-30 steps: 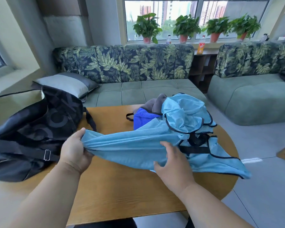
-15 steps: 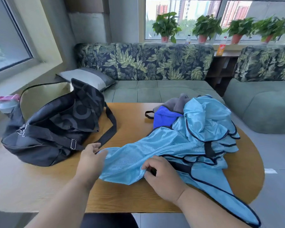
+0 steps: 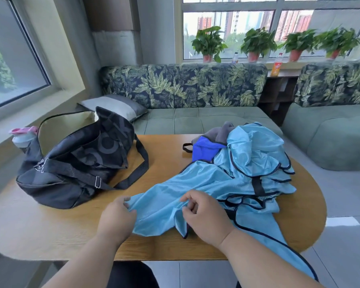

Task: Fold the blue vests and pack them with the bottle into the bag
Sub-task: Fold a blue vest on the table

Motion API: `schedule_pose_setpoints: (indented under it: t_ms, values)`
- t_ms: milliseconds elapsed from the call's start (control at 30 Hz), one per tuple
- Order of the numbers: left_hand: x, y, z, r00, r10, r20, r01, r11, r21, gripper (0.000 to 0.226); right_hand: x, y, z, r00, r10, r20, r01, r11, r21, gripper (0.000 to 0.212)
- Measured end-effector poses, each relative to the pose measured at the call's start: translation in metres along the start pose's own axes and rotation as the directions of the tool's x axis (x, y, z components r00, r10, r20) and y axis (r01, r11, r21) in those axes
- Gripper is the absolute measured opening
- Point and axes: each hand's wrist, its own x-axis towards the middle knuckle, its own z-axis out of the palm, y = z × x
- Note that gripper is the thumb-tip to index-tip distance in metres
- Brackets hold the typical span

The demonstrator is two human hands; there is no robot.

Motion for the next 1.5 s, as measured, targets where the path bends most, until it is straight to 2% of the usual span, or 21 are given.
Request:
schedule_pose_setpoints:
  t_ms: [67, 167, 267, 367, 433, 533, 567, 633, 700, 833, 933, 967, 1033, 1100, 1167, 1233, 1300, 1400, 1500]
  values:
    - [-0.001, -0.006, 0.0, 1.0, -0.013, -0.015, 0.013, 1.0, -0.007, 0.052, -0.007, 0.006, -0.014, 0.99, 0.097, -0.1, -0.103, 0.993, -0.052, 0.024]
    - [-0.007, -0.005, 0.007, 1.0, 0.019, 0.004, -0.019, 1.0, 0.018, 0.051, -0.014, 0.022, -0.043, 0.937, 0.259, -0.233, -0.285, 0.955, -0.082, 0.044]
    - [-0.011, 0.003, 0.015, 0.996, 0.086, -0.026, -0.082, 0.986, 0.146, 0.053, -0.016, 0.043, -0.064, 0.881, 0.384, -0.277, -0.421, 0.903, -0.088, 0.064]
    - [-0.01, 0.016, 0.022, 0.987, 0.149, -0.057, -0.13, 0.959, 0.253, 0.057, -0.018, 0.059, -0.077, 0.825, 0.471, -0.314, -0.516, 0.853, -0.075, 0.073]
    - [-0.01, 0.026, 0.027, 0.979, 0.197, -0.044, -0.181, 0.954, 0.238, 0.056, -0.017, 0.07, -0.079, 0.799, 0.52, -0.301, -0.569, 0.816, -0.101, 0.063]
    - [-0.013, 0.039, 0.035, 0.972, 0.236, -0.004, -0.235, 0.968, 0.089, 0.051, -0.017, 0.076, -0.073, 0.809, 0.508, -0.296, -0.564, 0.812, -0.148, 0.021]
    - [-0.014, 0.042, 0.038, 0.972, 0.237, 0.01, -0.237, 0.969, 0.065, 0.051, -0.015, 0.078, -0.071, 0.817, 0.487, -0.309, -0.545, 0.827, -0.14, 0.016]
    - [-0.014, 0.045, 0.045, 0.969, 0.244, 0.036, -0.245, 0.968, 0.048, 0.05, -0.013, 0.079, -0.068, 0.822, 0.457, -0.34, -0.518, 0.848, -0.111, 0.017]
    - [-0.013, 0.051, 0.049, 0.964, 0.256, 0.072, -0.259, 0.965, 0.037, 0.051, -0.01, 0.076, -0.071, 0.79, 0.488, -0.371, -0.54, 0.841, -0.043, 0.015]
    - [-0.007, 0.078, 0.057, 0.94, 0.322, 0.116, -0.326, 0.945, 0.018, 0.054, -0.004, 0.085, -0.079, 0.701, 0.616, -0.36, -0.623, 0.774, 0.112, 0.061]
    - [0.004, 0.108, 0.069, 0.927, 0.343, 0.151, -0.341, 0.939, -0.041, 0.057, 0.0, 0.094, -0.082, 0.678, 0.67, -0.302, -0.634, 0.741, 0.222, 0.074]
    - [0.009, 0.118, 0.073, 0.928, 0.337, 0.157, -0.325, 0.941, -0.093, 0.059, 0.002, 0.094, -0.082, 0.674, 0.678, -0.294, -0.625, 0.735, 0.263, 0.074]
    - [0.022, 0.136, 0.084, 0.937, 0.299, 0.181, -0.262, 0.943, -0.204, 0.065, 0.006, 0.094, -0.084, 0.654, 0.711, -0.259, -0.603, 0.697, 0.388, 0.055]
    - [0.035, 0.148, 0.094, 0.936, 0.267, 0.229, -0.21, 0.946, -0.247, 0.072, 0.01, 0.091, -0.088, 0.606, 0.784, -0.133, -0.574, 0.547, 0.609, 0.035]
    - [0.042, 0.155, 0.104, 0.933, 0.257, 0.254, -0.204, 0.955, -0.215, 0.067, 0.014, 0.092, -0.094, 0.569, 0.822, -0.019, -0.522, 0.38, 0.764, 0.023]
    - [0.043, 0.159, 0.108, 0.932, 0.277, 0.232, -0.231, 0.951, -0.206, 0.044, 0.016, 0.095, -0.096, 0.57, 0.821, 0.029, -0.513, 0.328, 0.793, 0.018]
    - [0.042, 0.159, 0.111, 0.936, 0.295, 0.191, -0.242, 0.935, -0.258, 0.021, 0.016, 0.099, -0.097, 0.598, 0.8, 0.042, -0.508, 0.338, 0.792, 0.013]
    - [0.034, 0.152, 0.105, 0.957, 0.263, 0.124, -0.193, 0.892, -0.408, 0.023, 0.015, 0.098, -0.099, 0.656, 0.754, 0.012, -0.48, 0.405, 0.778, 0.009]
    - [0.03, 0.138, 0.086, 0.973, 0.213, 0.091, -0.128, 0.822, -0.555, 0.028, 0.015, 0.083, -0.099, 0.758, 0.65, -0.056, -0.398, 0.529, 0.75, 0.012]
